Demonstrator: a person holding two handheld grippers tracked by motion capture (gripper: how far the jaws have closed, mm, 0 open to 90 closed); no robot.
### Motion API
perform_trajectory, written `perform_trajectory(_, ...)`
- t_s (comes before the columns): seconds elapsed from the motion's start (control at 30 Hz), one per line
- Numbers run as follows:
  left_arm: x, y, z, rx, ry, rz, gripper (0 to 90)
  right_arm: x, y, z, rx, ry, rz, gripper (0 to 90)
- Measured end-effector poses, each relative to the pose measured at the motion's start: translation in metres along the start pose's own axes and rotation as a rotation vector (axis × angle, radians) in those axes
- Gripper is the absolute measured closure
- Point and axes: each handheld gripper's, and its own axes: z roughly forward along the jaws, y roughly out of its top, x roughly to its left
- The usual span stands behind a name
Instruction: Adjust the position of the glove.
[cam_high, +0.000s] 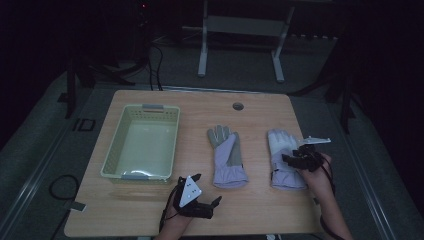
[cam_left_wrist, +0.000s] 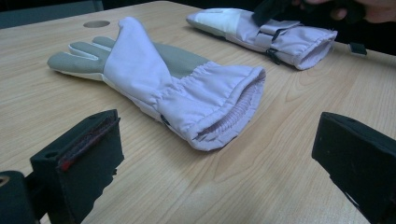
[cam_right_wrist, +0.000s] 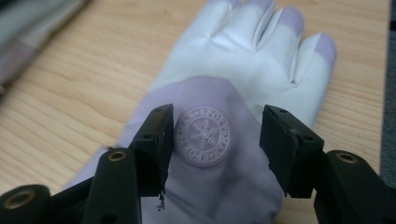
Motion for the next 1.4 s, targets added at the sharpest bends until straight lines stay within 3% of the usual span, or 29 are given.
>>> perform_trajectory(0.03,0.0,0.0,0.0,0.0,-0.001,-0.001,2.0,-0.002,-0.001,0.006,0.023,0.007,-0.014,43.5)
perform_trajectory(0.07,0.0,0.0,0.0,0.001,-0.001,0.001,2.0,-0.003,-0.003,0.011,0.033,0.028,-0.033,48.7)
perform_trajectory(0.17,0.0,0.0,0.0,0.002,0.0,0.002,2.0,-0.005,-0.005,0.013,0.019,0.061,-0.058,56.5)
perform_trajectory(0.27,0.0,0.0,0.0,0.003,0.0,-0.001,2.0,-0.01,-0.008,0.014,0.012,0.116,-0.038,66.3)
perform_trajectory(0.4,0.0,0.0,0.0,0.004,0.002,-0.002,2.0,-0.008,-0.008,0.013,0.007,0.117,-0.02,73.8)
perform_trajectory(0.47,0.0,0.0,0.0,0.005,0.001,-0.003,2.0,-0.008,-0.006,0.008,0.008,0.116,0.022,78.2)
perform_trajectory(0.63,0.001,0.0,0.0,0.004,0.001,-0.006,2.0,-0.008,0.005,-0.008,-0.006,0.083,0.046,79.6)
perform_trajectory(0.97,0.001,0.0,0.0,0.004,0.003,-0.006,2.0,-0.001,0.034,-0.042,-0.053,0.086,0.043,80.1)
perform_trajectory(1.2,0.001,0.0,0.0,0.003,0.002,-0.005,2.0,0.019,0.06,-0.06,-0.079,0.116,0.029,80.2)
perform_trajectory(1.4,0.001,0.0,0.0,0.001,0.0,-0.009,2.0,0.046,0.083,-0.07,-0.097,0.131,0.002,80.1)
